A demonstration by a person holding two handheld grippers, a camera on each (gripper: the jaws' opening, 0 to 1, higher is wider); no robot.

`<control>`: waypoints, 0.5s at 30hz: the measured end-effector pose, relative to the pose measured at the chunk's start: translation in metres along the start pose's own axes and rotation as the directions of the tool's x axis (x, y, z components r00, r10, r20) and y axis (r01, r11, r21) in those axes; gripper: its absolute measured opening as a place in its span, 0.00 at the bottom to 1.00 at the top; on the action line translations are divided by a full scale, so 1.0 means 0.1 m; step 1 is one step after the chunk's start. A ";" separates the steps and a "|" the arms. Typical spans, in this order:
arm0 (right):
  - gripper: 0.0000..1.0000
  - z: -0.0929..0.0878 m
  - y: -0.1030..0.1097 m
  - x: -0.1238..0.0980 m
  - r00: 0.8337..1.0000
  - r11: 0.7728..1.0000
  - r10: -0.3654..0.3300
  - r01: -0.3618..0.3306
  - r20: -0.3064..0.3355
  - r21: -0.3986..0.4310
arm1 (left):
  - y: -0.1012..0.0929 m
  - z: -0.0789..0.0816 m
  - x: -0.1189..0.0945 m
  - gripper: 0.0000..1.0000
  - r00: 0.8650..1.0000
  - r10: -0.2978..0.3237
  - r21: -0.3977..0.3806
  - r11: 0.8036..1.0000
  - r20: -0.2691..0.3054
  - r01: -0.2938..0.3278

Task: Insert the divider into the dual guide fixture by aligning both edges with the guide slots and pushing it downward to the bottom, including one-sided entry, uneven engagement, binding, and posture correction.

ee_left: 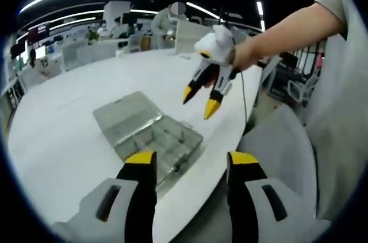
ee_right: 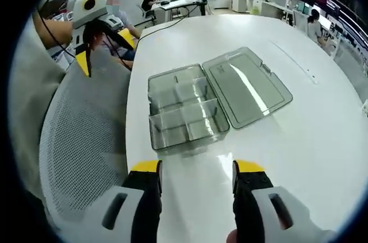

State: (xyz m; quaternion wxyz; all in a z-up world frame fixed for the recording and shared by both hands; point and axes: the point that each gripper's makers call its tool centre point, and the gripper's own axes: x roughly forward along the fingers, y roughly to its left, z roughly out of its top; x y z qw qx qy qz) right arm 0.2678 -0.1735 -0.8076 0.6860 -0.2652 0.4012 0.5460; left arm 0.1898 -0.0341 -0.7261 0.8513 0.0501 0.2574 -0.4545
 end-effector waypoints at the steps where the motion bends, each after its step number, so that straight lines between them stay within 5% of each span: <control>1: 0.45 -0.01 -0.02 0.01 1.000 1.000 -0.002 0.002 -0.005 -0.002 | 0.01 0.00 0.00 0.47 1.000 0.001 -0.001 1.000 0.000 -0.001; 15: 0.40 -0.23 -0.17 0.19 0.996 0.998 -0.023 0.018 -0.092 -0.055 | 0.01 -0.03 0.00 0.47 1.000 0.004 -0.021 1.000 0.001 -0.004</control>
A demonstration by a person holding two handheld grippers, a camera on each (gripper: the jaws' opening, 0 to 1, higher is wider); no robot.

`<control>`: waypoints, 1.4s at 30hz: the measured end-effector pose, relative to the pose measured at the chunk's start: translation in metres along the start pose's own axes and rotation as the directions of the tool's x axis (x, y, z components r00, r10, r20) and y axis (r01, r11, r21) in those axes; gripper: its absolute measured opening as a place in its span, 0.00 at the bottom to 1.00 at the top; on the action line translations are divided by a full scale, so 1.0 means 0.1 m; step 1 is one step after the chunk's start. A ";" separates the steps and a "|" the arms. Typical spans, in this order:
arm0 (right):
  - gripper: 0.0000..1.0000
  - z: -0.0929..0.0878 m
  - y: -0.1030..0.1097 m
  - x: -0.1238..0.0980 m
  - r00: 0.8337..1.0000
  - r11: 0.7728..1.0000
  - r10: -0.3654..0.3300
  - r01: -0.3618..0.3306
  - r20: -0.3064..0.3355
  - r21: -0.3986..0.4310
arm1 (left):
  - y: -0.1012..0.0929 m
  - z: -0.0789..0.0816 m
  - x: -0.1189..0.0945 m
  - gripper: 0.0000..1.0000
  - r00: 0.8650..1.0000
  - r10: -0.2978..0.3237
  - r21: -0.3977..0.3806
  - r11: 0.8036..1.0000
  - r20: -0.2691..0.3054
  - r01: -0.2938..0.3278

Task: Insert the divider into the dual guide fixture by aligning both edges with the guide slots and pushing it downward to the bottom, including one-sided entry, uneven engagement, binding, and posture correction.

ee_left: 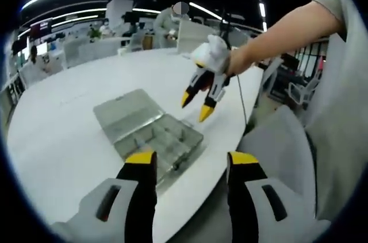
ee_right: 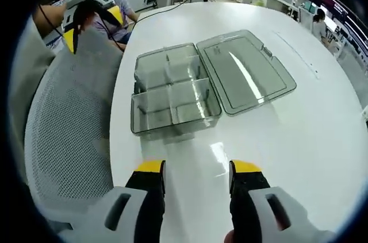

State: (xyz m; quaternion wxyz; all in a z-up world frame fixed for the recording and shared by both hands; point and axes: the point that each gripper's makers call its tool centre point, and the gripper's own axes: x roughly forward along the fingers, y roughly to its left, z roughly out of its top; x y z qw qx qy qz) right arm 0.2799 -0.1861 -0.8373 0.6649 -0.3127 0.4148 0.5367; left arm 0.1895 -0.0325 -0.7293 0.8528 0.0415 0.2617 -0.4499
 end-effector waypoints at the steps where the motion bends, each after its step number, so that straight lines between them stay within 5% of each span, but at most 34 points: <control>1: 0.40 0.00 0.00 0.01 1.000 1.000 -0.002 0.002 -0.005 -0.005 | 0.00 0.00 0.00 0.47 1.000 0.000 -0.001 1.000 0.000 0.000; 15: 0.38 -0.02 -0.06 0.17 0.998 0.995 -0.010 0.004 -0.064 -0.097 | 0.02 -0.09 0.05 0.51 0.999 0.009 -0.034 0.999 -0.036 -0.011; 42: 0.33 -0.09 -0.11 0.32 0.993 0.990 -0.001 -0.015 -0.114 -0.139 | 0.05 -0.13 0.03 0.54 0.999 0.018 -0.065 0.998 -0.049 -0.021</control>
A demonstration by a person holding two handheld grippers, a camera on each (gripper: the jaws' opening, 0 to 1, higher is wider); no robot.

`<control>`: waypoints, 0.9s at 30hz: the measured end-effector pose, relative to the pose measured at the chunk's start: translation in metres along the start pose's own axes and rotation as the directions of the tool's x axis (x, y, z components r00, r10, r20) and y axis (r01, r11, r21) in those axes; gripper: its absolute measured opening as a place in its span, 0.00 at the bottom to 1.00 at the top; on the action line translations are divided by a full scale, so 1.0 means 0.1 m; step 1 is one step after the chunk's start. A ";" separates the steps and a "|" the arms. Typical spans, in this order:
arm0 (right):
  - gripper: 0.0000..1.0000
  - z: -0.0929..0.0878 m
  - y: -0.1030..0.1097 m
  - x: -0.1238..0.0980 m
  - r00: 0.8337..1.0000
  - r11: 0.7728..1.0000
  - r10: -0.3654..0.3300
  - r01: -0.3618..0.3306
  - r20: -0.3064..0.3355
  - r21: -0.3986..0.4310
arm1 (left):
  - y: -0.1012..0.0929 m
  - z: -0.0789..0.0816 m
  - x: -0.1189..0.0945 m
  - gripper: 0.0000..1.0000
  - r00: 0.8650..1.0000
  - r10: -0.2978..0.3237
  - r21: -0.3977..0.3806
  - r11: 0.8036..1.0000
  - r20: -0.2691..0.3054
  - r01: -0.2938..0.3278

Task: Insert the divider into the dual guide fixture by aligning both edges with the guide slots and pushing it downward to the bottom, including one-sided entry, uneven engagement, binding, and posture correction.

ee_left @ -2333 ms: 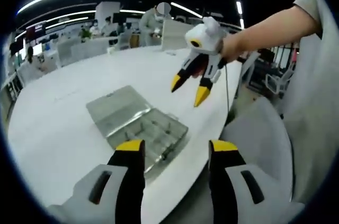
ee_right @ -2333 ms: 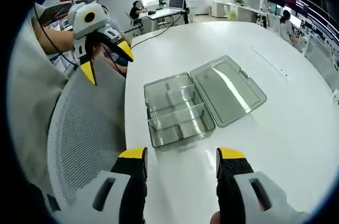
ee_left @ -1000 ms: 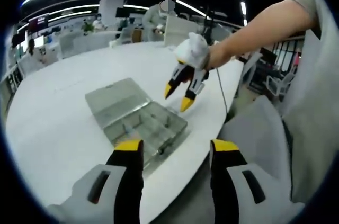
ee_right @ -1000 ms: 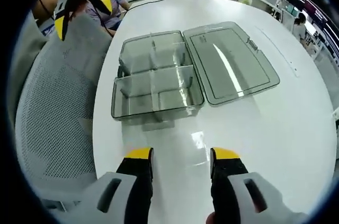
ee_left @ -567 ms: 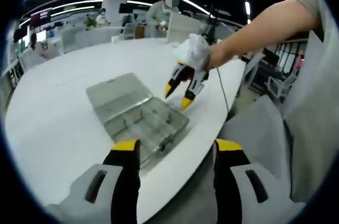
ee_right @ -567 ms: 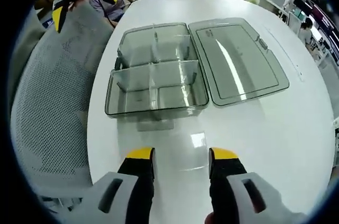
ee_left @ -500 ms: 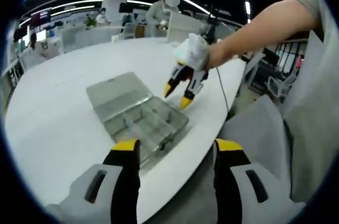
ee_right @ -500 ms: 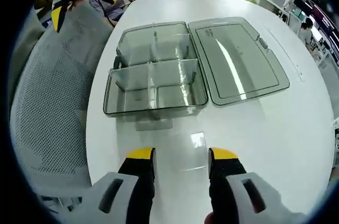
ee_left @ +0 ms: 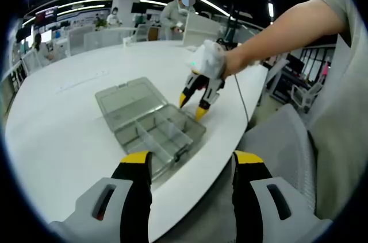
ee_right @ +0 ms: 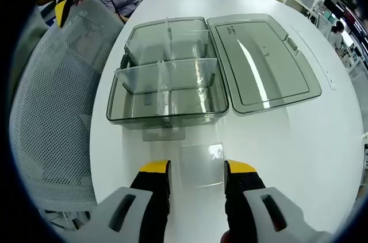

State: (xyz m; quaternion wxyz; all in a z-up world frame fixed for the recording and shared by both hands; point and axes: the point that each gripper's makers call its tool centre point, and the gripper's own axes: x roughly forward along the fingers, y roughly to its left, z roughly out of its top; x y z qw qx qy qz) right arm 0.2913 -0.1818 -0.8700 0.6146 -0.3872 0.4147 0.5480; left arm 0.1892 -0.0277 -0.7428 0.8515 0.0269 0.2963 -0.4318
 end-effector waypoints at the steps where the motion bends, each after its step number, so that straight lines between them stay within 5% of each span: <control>1: 0.33 0.00 0.00 0.00 1.000 1.000 0.001 -0.001 0.000 0.002 | 0.01 0.00 0.00 0.54 1.000 0.001 0.000 1.000 0.000 -0.001; 27: 0.27 -0.04 -0.01 0.02 1.000 1.000 0.015 -0.015 -0.007 0.021 | 0.03 -0.04 0.01 0.53 1.000 -0.005 -0.011 1.000 -0.017 0.004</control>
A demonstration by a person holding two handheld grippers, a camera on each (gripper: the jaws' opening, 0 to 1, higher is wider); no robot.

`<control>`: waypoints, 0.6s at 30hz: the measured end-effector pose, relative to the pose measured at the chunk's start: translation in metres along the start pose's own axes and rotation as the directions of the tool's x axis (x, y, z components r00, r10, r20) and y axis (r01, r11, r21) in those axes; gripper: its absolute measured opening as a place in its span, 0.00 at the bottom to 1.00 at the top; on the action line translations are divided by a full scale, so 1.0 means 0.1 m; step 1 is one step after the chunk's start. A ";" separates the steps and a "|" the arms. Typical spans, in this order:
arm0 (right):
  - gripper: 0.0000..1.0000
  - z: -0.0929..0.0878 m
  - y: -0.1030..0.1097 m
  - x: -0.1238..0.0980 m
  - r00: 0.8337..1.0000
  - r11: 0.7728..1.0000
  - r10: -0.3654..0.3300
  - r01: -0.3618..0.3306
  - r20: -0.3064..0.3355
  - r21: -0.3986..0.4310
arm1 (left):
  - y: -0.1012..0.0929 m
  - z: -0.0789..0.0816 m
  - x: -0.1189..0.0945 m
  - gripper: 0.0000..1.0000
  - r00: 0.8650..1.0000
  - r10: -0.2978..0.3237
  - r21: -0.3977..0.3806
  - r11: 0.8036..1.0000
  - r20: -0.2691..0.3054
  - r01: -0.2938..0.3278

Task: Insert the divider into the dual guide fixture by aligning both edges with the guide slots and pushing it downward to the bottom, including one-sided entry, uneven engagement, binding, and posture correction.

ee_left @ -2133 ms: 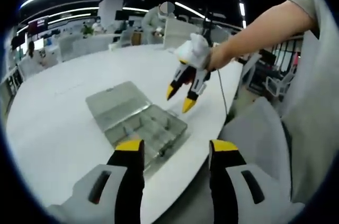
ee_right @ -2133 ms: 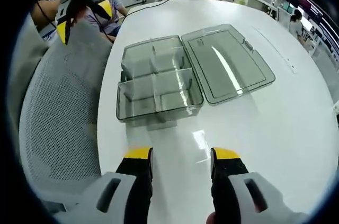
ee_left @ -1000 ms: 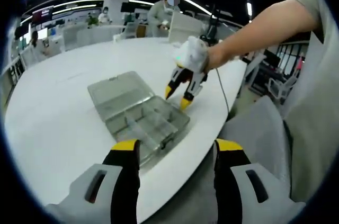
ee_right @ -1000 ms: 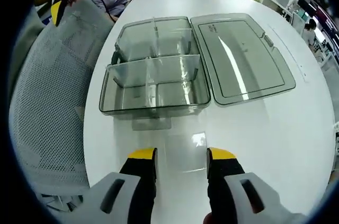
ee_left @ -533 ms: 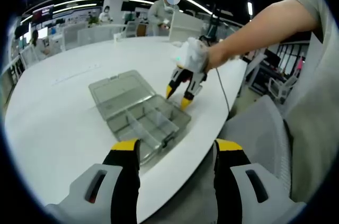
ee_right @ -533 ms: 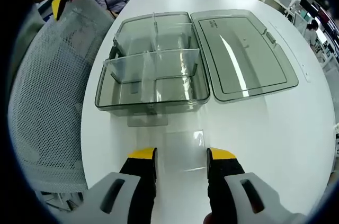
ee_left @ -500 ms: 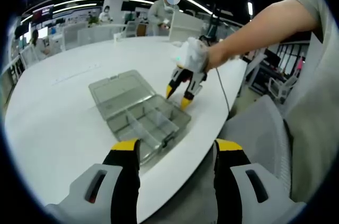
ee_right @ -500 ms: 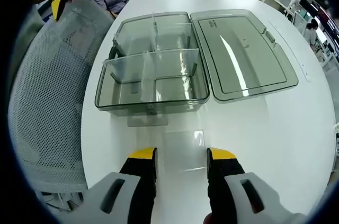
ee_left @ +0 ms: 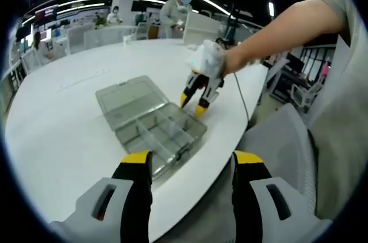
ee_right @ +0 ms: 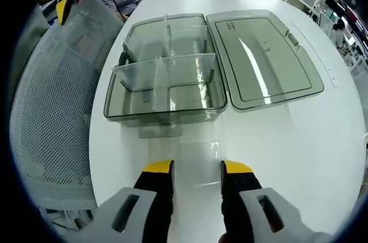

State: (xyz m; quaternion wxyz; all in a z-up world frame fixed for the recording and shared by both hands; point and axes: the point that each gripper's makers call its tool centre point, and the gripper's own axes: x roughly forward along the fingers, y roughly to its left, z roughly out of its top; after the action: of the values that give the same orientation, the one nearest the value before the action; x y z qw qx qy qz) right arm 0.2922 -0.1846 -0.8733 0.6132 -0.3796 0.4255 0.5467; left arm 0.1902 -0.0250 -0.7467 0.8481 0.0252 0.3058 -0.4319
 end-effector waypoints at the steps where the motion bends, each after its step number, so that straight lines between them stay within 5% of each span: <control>1: 0.27 0.00 0.00 0.00 1.000 1.000 0.000 0.000 -0.002 0.000 | 0.00 0.00 0.00 0.53 1.000 -0.001 -0.002 1.000 -0.001 0.001; 18: 0.27 -0.01 0.00 -0.09 1.000 1.000 -0.013 0.013 -0.010 -0.010 | -0.02 -0.03 0.02 0.53 1.000 -0.006 -0.004 1.000 0.004 0.006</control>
State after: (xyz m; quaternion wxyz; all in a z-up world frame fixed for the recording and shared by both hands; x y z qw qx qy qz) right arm 0.2920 -0.1884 -0.8650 0.6125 -0.3883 0.4234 0.5430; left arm 0.1880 -0.0264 -0.7495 0.8476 0.0217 0.3049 -0.4337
